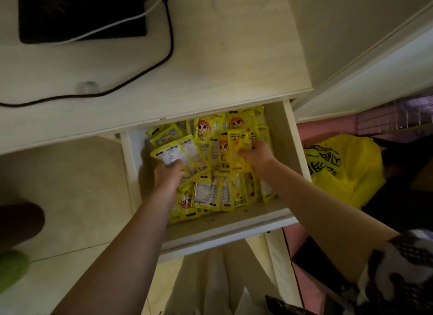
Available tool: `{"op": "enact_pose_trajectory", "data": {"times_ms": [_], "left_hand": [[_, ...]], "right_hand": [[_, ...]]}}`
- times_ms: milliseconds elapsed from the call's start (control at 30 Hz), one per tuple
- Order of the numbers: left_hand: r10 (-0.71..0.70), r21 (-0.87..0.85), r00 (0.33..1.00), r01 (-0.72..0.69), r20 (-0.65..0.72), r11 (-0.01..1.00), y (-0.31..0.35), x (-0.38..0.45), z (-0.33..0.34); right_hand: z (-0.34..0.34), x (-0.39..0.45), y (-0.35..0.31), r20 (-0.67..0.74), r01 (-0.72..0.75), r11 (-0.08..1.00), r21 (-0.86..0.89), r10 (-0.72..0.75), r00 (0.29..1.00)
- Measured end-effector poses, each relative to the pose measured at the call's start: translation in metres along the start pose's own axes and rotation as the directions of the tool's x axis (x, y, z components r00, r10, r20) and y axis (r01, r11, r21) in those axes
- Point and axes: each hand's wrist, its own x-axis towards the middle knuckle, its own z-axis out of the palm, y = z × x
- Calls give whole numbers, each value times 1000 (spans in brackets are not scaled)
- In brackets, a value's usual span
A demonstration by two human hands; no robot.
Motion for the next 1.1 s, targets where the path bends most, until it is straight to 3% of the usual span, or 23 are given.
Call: {"op": "enact_pose_trajectory", "data": {"times_ms": [133,300,467,667,833,1100], "left_hand": [[-8,89,998,2,65,996,-16,0,-13],[44,208,998,-53,50,977,-28,-12,-28],[106,205,991,-121,83,971,-32,-35,-39],[151,46,982,-157,115,987,-39,-81,-44],[226,-55,965,-221,134,974,-59,-139,-34],[110,-223,994,-106,6,969,-128,-201,-18]], "right_hand": [[-9,-8,11,-70,20,998,-53,-23,997],[-24,-26,24,-154,-47,994,-99,32,988],[-31,-48,33,-130,-8,995,-102,-5,991],[-39,-89,47,-55,74,997,11,-73,996],[-52,-129,72,73,137,968,209,-155,985],[-82,-160,137,168,26,953,302,-80,983]]}}
